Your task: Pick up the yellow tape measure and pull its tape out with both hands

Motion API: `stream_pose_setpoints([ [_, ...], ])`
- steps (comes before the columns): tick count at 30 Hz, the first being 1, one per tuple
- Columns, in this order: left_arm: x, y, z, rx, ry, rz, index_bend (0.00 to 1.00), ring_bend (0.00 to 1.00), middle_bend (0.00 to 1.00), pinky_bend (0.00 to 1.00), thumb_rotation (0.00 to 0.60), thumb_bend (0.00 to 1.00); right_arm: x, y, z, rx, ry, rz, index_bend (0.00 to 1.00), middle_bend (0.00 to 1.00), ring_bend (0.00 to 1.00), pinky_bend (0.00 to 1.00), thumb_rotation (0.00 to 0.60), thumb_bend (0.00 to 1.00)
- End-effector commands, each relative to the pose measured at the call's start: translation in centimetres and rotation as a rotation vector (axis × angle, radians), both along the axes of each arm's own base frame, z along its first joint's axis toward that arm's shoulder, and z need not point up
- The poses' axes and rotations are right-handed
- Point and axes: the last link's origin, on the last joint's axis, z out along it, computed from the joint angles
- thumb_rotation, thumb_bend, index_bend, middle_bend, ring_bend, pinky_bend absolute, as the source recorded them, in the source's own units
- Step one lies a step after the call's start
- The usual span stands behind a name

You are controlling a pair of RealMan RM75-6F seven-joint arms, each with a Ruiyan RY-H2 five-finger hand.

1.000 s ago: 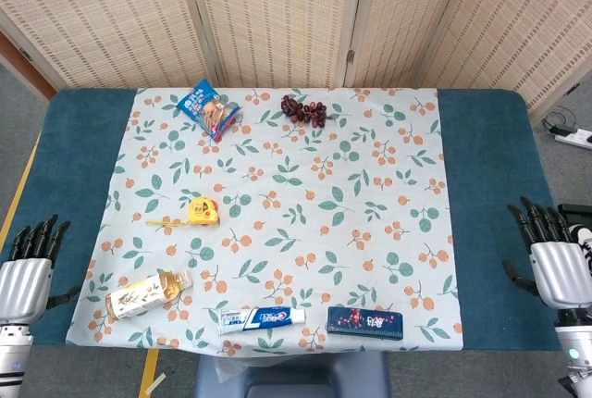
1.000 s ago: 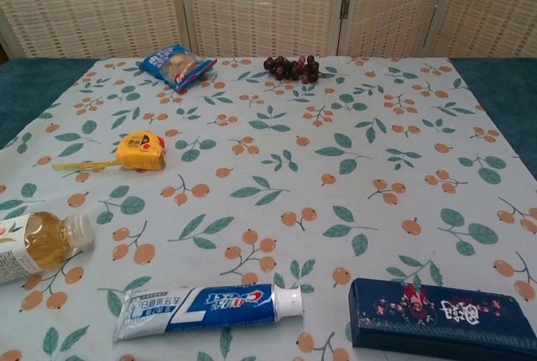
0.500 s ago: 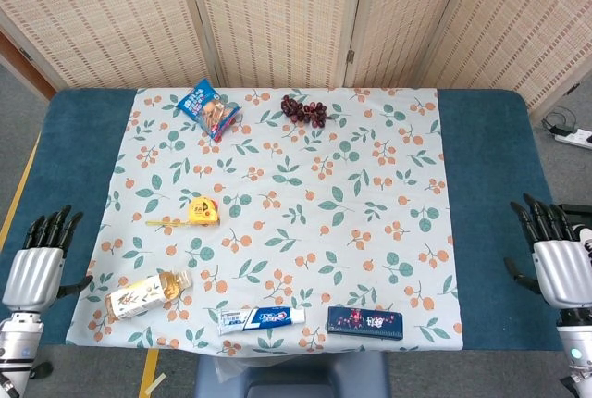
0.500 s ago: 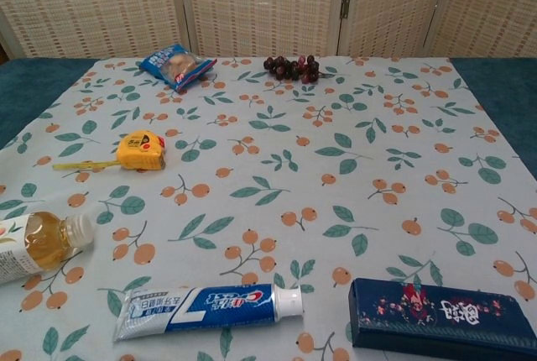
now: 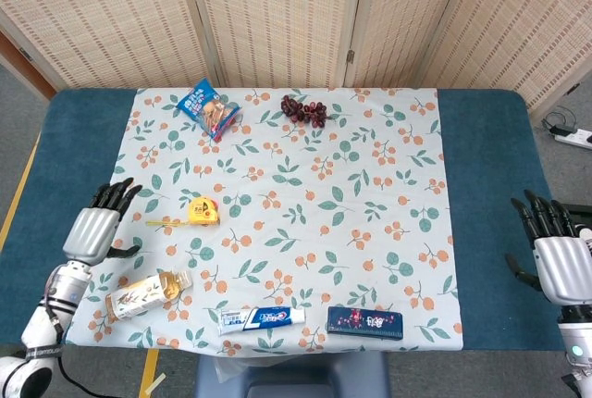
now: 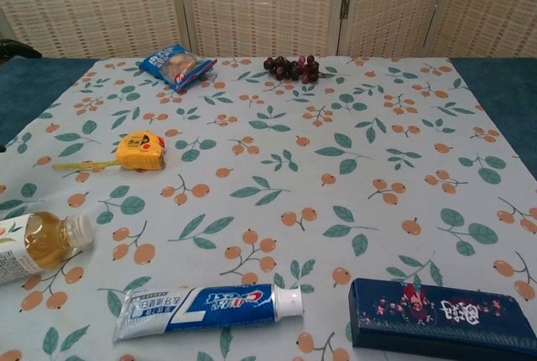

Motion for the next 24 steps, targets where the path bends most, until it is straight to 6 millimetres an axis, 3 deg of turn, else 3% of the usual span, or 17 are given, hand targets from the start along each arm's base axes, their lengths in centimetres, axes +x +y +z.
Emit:
stream_pose_setpoints([
  [1,1.2,2.5,-2.2,-0.063,-0.006,-0.008,0.03,0.04,0.04,0.00,0.600,0.15,-0.1,0.0,0.0,-0.001,-0.001,-0.002,0.00,0.00,0.04,0.00,0.600,0.37],
  [7,2.1,5.2,-5.3,-0.118,0.035,-0.012,0.03,0.04,0.04,0.00,0.600,0.15,-0.2,0.0,0.1,-0.002,-0.002,-0.006,0.00,0.00,0.05,0.00,0.600,0.37],
  [13,2.1,6.6,-7.9,-0.145,0.053,0.010,0.03,0.04,0.04,0.00,0.600,0.15,-0.3,0.0,0.2,-0.006,-0.004,-0.011,0.00,0.00,0.05,0.00,0.600,0.37],
  [24,3.0,8.7,-10.7,-0.163,0.016,0.039,0.04,0.05,0.04,0.00,0.600,0.15,-0.5,0.1,0.2,-0.008,-0.006,-0.014,0.00,0.00,0.04,0.00,0.600,0.37],
])
